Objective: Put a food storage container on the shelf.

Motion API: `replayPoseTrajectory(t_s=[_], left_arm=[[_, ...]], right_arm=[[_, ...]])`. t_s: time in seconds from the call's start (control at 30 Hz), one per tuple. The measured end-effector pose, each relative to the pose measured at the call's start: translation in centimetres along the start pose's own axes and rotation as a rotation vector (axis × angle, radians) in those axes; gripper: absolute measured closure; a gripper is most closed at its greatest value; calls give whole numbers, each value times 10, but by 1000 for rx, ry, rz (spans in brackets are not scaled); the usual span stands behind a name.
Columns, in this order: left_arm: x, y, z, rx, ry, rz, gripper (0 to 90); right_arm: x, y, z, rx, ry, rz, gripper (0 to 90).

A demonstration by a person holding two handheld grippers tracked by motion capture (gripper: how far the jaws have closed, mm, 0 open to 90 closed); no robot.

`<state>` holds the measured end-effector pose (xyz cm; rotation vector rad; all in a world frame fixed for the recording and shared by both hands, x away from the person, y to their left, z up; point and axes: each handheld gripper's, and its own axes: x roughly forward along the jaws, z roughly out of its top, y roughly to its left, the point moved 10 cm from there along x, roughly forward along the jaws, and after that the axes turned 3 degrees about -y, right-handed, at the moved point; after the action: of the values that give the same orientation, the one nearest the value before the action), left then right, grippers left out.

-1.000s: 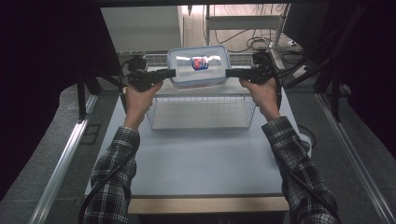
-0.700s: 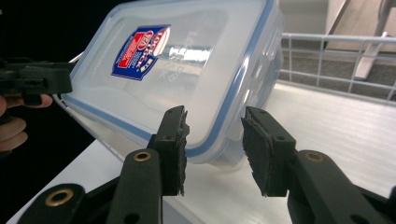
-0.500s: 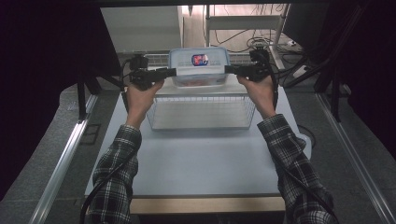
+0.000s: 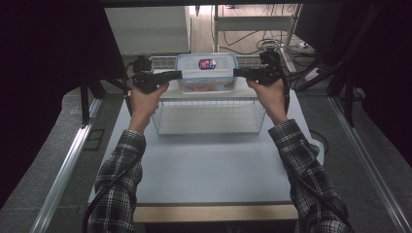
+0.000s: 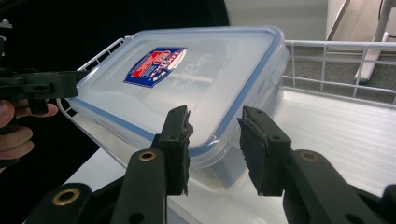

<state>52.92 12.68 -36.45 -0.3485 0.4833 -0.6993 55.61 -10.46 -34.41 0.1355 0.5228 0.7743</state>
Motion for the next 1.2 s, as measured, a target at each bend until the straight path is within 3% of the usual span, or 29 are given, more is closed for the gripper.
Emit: replayPoseTrajectory(t_s=[0.17, 0.33, 0.5, 0.63, 0.9, 1.2], left_arm=[[0, 0, 1, 7, 4, 0, 503], [-3, -3, 1, 65, -2, 21, 491], [-9, -10, -4, 136, 5, 23, 397], [-15, -17, -10, 172, -1, 9, 336], [-23, -28, -34, 241, 20, -5, 213], [-27, -43, -73, 313, 67, -35, 134]], right_arm=[[-1, 2, 0, -9, -1, -5, 619], [-2, 3, 0, -30, -15, -5, 553], [-10, 10, -2, -67, -47, 41, 467], [-16, 16, -8, -114, -52, 47, 399], [-23, 21, -25, -167, -51, 57, 260], [-29, 29, -46, -201, -53, 77, 178]])
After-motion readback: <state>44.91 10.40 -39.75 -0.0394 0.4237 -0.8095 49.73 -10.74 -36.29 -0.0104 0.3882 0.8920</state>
